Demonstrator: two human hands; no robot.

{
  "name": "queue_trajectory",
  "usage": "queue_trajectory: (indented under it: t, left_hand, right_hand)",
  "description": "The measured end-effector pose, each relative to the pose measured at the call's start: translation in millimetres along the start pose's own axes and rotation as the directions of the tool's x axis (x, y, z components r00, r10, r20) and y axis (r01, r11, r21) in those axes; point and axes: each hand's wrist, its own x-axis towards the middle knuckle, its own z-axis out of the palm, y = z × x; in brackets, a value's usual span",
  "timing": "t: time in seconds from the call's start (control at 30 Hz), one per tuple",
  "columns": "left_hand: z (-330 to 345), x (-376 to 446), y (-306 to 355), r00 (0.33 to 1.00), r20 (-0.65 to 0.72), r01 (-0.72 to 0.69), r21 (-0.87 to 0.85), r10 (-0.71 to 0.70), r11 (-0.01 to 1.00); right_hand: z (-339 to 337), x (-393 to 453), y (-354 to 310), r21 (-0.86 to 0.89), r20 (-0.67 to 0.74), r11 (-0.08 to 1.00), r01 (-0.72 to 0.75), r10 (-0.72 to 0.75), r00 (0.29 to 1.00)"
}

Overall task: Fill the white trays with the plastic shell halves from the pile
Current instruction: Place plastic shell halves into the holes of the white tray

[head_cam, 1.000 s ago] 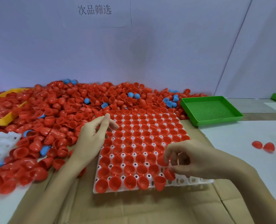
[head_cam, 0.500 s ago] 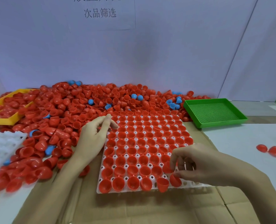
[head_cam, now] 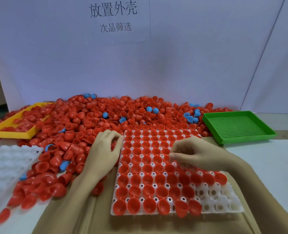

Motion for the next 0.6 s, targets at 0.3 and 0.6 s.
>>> queue_trajectory:
  t: [0.3,0.6]
  left_hand:
    - [0.8,5.3,-40.2,0.973,0.083,0.161,0.432,-0.216,0.888]
    - [21.5,73.0,-35.1,0.994,-0.010,0.099,0.437,-0.105,0.894]
  right_hand:
    - [2.0,33.4,34.6,0.032,-0.356,0.998,0.054,-0.039,0.934]
    - [4.0,20.7,37.4,-0.163,-0.460,0.986,0.032,-0.104,0.882]
